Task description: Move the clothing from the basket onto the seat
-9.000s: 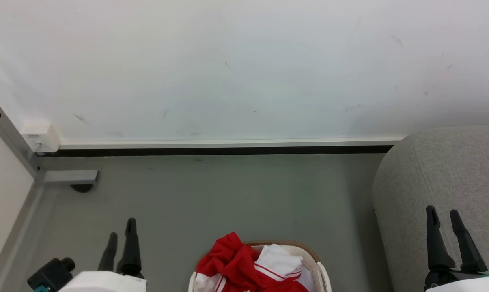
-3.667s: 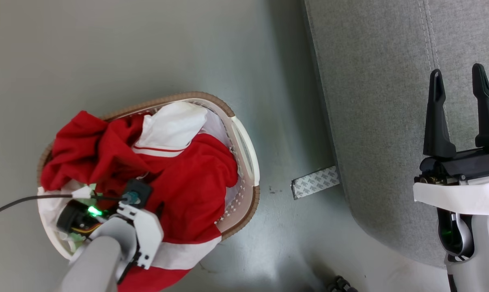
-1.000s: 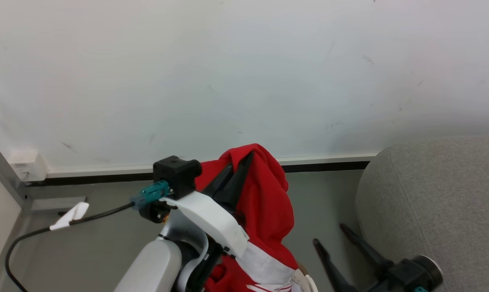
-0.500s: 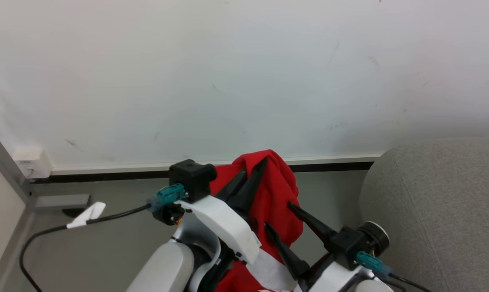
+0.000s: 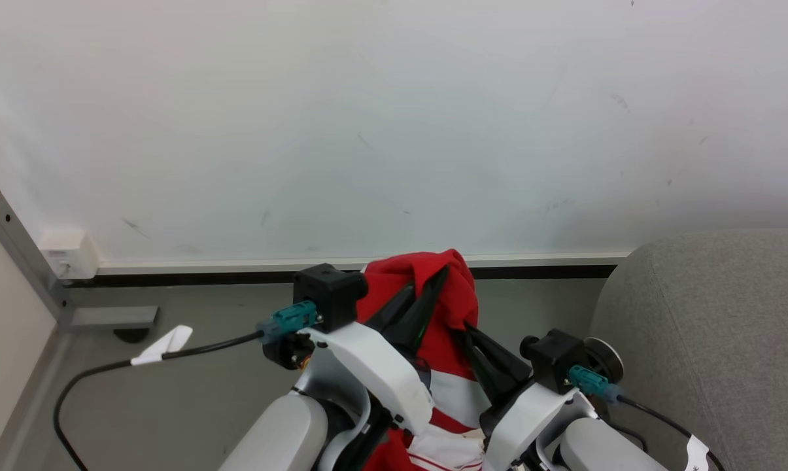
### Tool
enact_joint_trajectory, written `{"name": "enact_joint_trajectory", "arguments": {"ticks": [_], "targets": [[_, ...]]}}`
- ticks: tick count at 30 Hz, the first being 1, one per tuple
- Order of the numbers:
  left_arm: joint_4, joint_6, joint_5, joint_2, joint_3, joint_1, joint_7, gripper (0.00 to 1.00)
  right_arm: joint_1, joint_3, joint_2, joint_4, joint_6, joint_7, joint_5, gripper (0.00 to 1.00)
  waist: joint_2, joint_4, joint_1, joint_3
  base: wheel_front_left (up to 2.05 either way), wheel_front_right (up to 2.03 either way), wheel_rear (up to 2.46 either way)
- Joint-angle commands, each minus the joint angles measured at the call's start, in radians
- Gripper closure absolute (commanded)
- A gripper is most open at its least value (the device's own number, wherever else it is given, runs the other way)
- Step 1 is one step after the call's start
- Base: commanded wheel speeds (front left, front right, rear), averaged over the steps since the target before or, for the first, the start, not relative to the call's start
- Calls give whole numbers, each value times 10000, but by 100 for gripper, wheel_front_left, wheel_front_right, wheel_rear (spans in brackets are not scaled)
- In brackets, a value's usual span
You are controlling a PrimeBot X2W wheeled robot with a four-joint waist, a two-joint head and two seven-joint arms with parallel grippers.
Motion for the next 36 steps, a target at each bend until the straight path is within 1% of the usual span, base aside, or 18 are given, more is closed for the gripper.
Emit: {"name": "enact_joint_trajectory", "arguments": {"ticks": [1, 2, 3, 4, 6, 7, 8, 9, 14, 19, 27, 31, 36], "targets": [[41, 19, -128, 19, 19, -49, -106, 100, -119, -19, -55, 117, -25, -55, 62, 100, -1, 10, 0, -1, 0, 0, 0], [62, 32, -147, 27, 19, -15, -118, 100, -161, -73, -50, 192, -25, -80, 85, 100, -1, 14, 0, -4, 0, 0, 0], [81, 37, -137, 39, 13, 13, -126, 86, -178, -135, -46, 244, -25, -100, 102, 100, -1, 20, 0, -10, 0, 0, 0], [109, 44, -120, 55, 14, 41, -141, 75, -159, -184, -46, 280, -25, -114, 120, 100, -1, 25, 0, -16, 0, 0, 0], [154, 58, -126, 87, 15, 112, -153, 62, -123, -359, -48, 267, -25, -119, 95, 100, -1, 15, 0, -22, 0, 0, 0], [175, 64, -132, 112, 14, 140, -156, 51, -90, -453, -50, 214, -25, -122, 52, 100, -1, 4, 0, -20, 0, 0, 0], [205, 44, -142, 134, -4, 172, -126, 7, -43, -536, -46, 176, -25, -123, 14, 100, -1, -7, 0, -19, 0, 0, 0], [229, 23, -168, 155, -26, 203, -85, 0, 6, -638, -46, 140, -23, -125, -31, 100, -1, -21, 0, -20, 0, 0, 0], [332, 17, -111, 296, -20, 320, -243, 0, 229, -993, -46, 12, -25, -127, -227, 100, -1, -93, 0, -30, 0, 0, 0], [482, -165, 52, 475, -236, 524, -365, 0, 347, -1319, -44, 21, -25, -128, -427, 100, -1, -150, 0, -47, 0, 0, 0], [585, -94, 36, 544, -255, 623, -484, 0, 394, -1538, -46, 13, -25, -129, -564, 100, -1, -250, 0, -26, 0, 0, 0], [570, -32, 36, 581, -239, 636, -505, 0, 386, -1600, -45, -73, -25, -130, -589, 100, -1, -416, 0, 5, 0, 0, 0], [504, -53, 63, 655, -307, 701, -580, 0, 313, -2001, -182, -296, -25, -125, -693, 100, -1, -790, 0, 120, 0, 0, 0]]}}
